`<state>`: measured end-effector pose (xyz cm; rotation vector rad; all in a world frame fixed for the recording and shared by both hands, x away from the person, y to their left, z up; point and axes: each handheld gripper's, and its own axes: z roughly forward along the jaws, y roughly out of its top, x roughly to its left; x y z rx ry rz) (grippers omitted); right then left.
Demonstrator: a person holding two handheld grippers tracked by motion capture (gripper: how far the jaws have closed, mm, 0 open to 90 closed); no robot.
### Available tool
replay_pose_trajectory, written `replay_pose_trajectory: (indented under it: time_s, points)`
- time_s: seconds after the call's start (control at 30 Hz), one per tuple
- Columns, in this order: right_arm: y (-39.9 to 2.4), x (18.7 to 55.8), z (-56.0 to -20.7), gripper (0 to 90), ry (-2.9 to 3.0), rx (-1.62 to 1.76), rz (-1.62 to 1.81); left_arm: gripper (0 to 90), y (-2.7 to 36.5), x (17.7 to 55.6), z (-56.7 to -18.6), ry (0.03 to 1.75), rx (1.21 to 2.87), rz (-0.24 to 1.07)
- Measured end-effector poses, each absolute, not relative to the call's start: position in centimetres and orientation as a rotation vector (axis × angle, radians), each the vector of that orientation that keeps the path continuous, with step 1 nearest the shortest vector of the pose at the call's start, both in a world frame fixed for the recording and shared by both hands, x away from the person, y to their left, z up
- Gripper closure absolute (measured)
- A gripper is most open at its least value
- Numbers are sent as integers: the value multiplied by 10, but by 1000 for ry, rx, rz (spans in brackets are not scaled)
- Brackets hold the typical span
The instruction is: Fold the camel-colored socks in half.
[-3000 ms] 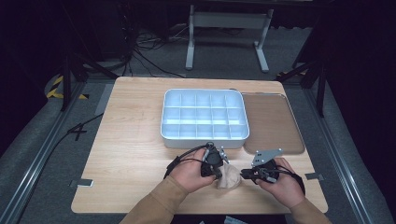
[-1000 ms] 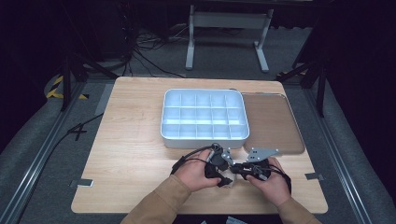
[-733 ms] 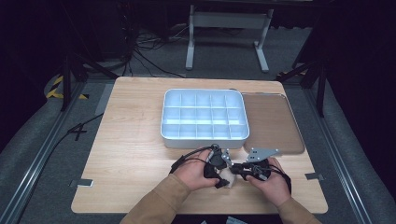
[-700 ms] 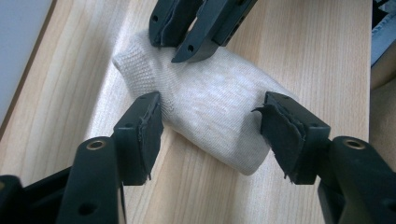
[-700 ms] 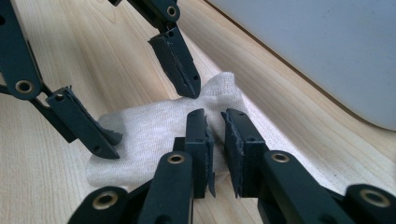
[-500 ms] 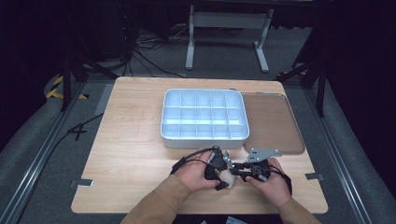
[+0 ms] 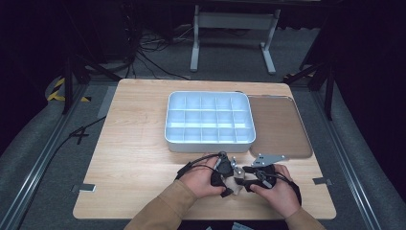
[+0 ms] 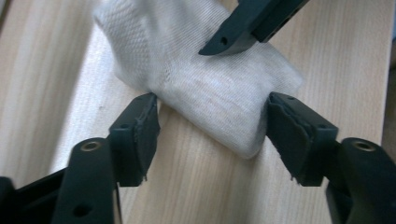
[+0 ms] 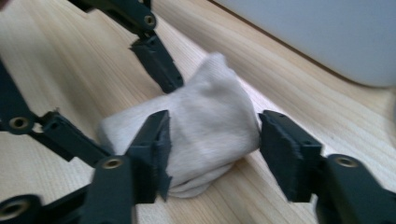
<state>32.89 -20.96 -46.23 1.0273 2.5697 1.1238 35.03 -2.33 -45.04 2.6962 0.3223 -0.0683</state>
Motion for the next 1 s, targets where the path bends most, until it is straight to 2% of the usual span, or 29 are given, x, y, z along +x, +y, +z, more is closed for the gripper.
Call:
replay_pose_trajectory:
  time_s: [0.5,0.83,1.0]
  points:
    - [-211,334,-471,435,2631,1152,1185,380,-22,347,-451,320,2694,-88]
    - [-209,338,-473,709,2736,1156,1307,379,-12,345,-449,349,2688,-103]
    - [-206,339,-468,752,2747,1103,1276,389,-3,345,-442,375,2665,-88]
